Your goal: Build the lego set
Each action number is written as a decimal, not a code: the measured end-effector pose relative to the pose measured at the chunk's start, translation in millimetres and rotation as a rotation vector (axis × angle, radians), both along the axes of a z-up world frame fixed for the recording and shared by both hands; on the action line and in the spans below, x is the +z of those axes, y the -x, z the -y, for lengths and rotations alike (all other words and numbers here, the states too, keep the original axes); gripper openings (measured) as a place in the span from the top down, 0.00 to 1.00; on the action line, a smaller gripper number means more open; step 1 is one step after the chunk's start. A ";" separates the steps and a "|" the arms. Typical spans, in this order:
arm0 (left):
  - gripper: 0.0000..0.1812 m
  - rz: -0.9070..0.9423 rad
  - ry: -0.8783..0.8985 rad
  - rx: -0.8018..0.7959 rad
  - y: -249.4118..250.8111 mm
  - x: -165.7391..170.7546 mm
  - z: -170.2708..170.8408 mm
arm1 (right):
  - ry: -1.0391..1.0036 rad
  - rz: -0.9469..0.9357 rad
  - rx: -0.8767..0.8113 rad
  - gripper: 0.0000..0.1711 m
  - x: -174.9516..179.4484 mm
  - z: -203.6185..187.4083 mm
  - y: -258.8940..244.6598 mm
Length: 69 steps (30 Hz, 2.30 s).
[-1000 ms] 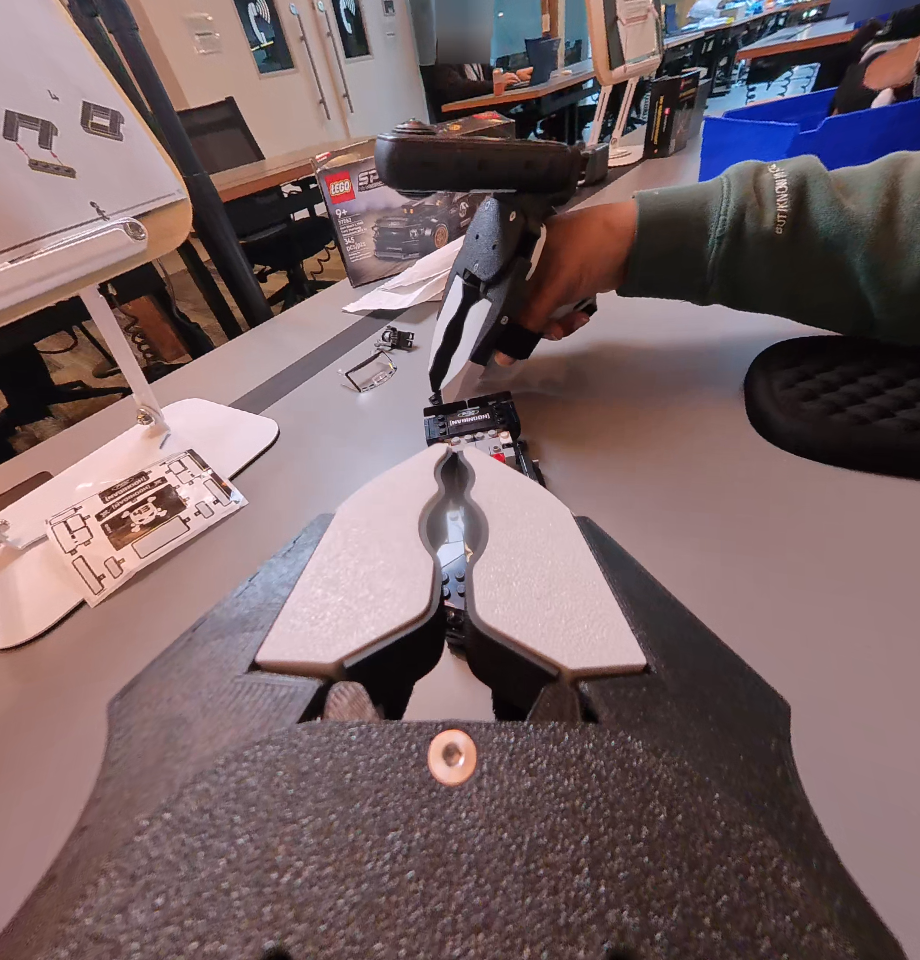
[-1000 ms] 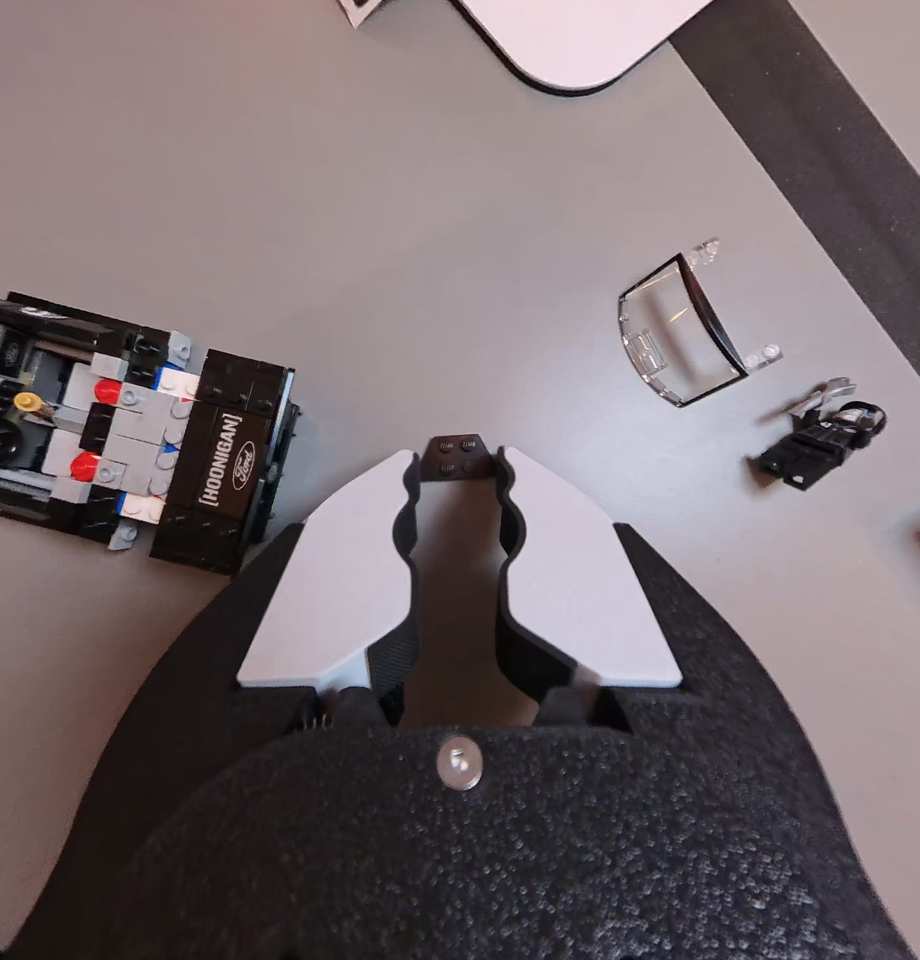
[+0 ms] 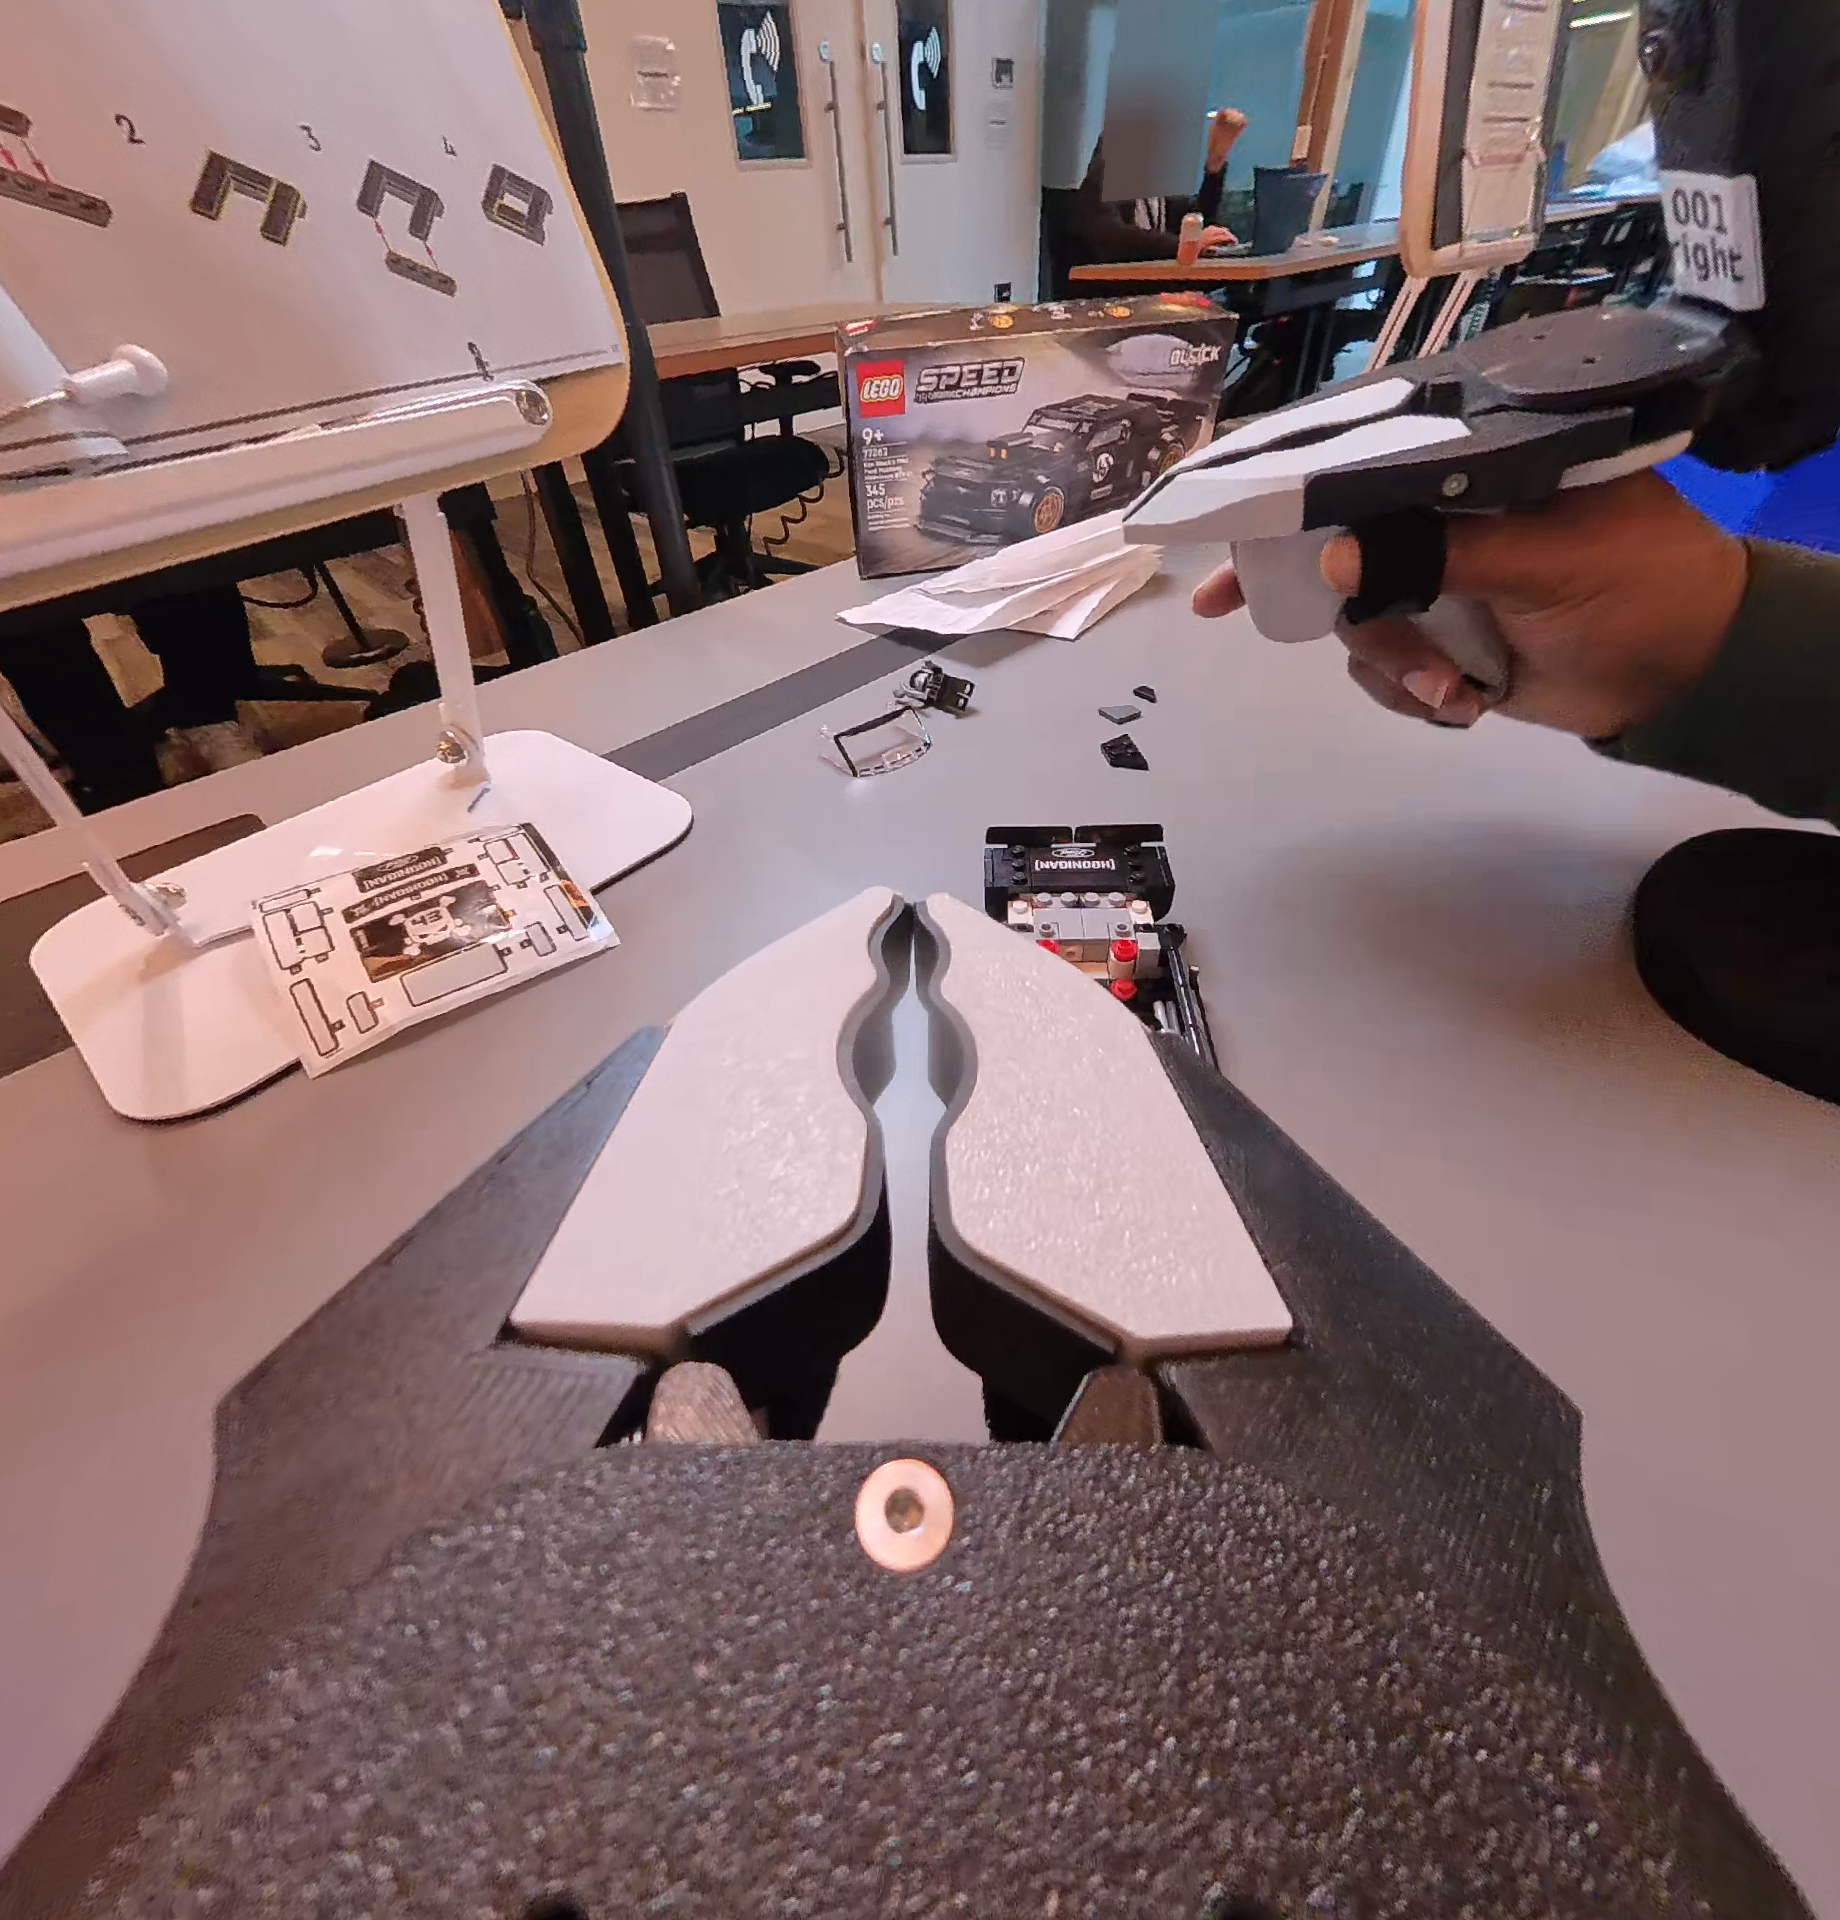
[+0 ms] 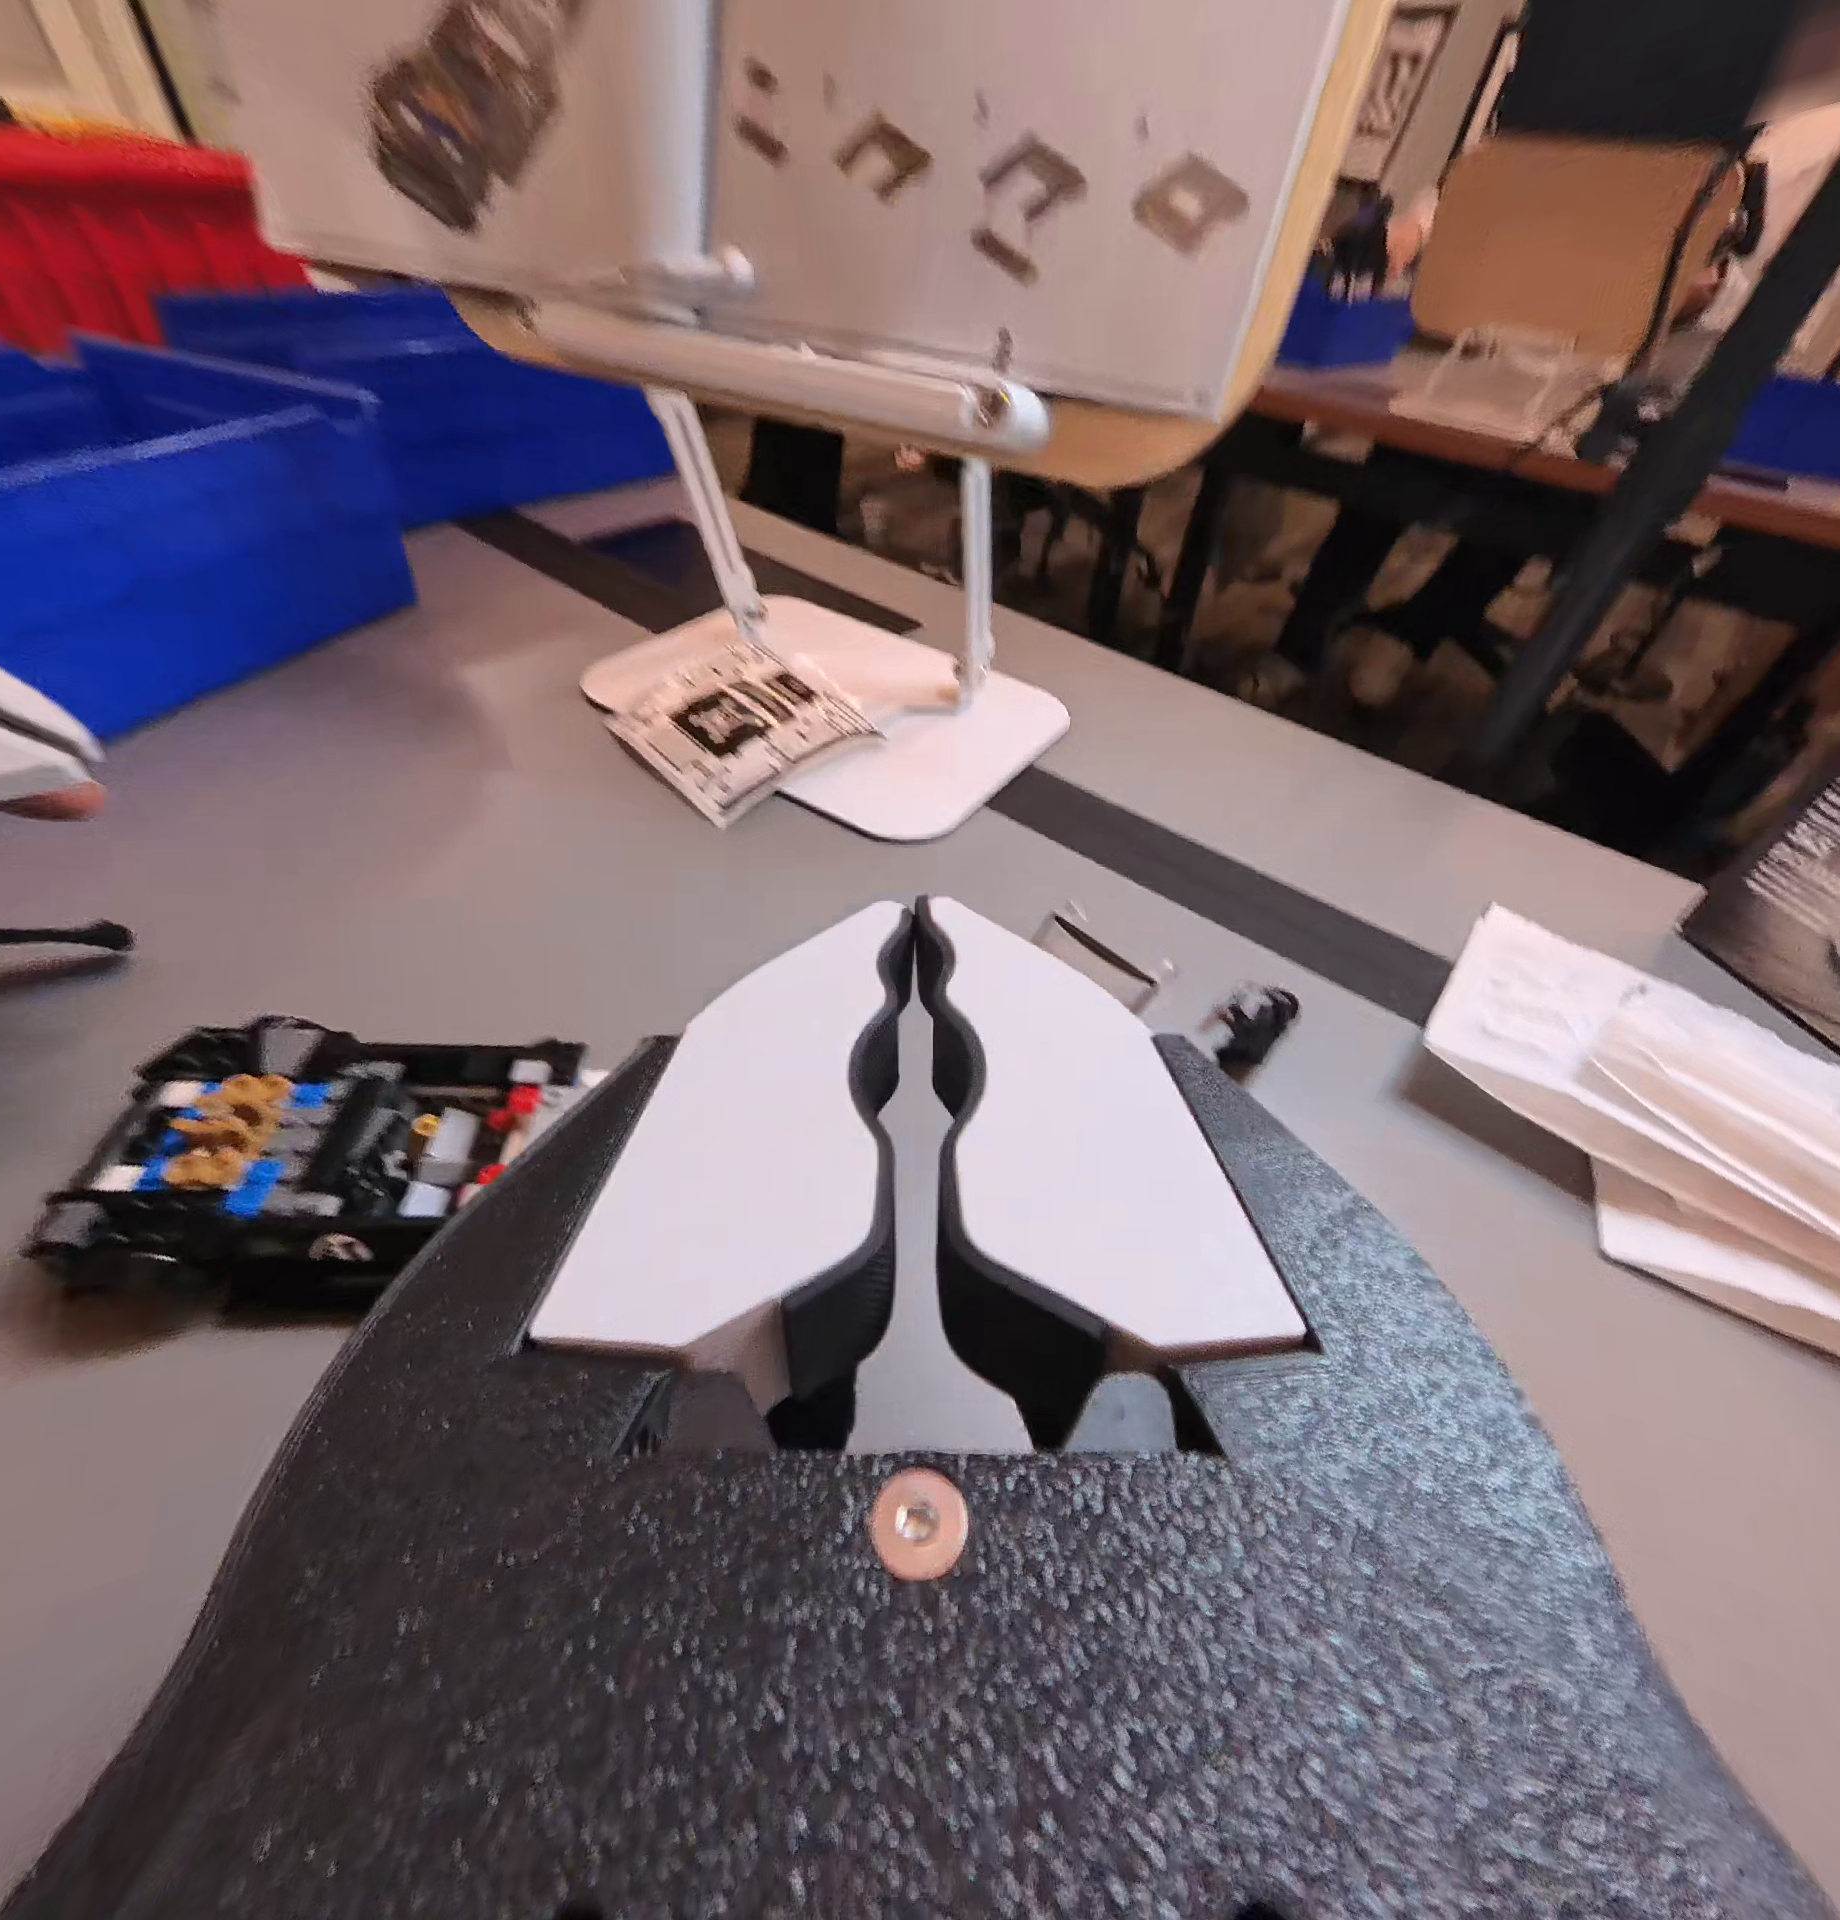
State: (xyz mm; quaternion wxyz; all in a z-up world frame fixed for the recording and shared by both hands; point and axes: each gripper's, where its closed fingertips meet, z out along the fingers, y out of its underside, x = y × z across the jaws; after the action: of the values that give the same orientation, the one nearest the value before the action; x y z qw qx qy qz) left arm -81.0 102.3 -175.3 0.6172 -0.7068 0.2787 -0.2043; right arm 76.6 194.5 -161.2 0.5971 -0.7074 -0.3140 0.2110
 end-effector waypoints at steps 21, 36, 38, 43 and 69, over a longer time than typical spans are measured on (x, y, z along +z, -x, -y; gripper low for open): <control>1.00 0.007 -0.112 0.145 34.8 31.8 -36.9 | -0.154 0.019 0.060 0.79 28.8 -33.4 68.4; 0.88 -0.035 -0.173 0.423 84.7 90.8 -169.2 | -0.475 0.281 -0.110 0.48 118.5 -211.6 121.7; 0.88 -0.058 -0.176 0.416 83.8 83.6 -170.1 | -0.479 0.249 -0.104 0.51 117.0 -209.7 122.1; 0.89 -0.066 -0.153 0.409 87.2 70.2 -170.8 | -0.492 0.211 -0.075 0.77 113.9 -200.3 123.8; 1.00 0.625 0.131 -0.020 67.1 112.6 -158.3 | -0.875 0.279 0.229 0.85 70.4 -18.0 190.9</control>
State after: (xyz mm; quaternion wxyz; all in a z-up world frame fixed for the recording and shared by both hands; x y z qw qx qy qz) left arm -148.1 260.6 -62.8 0.6240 -0.6454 0.0687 -0.4351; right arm -114.3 212.5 -90.8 0.7639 -0.3718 -0.5268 0.0262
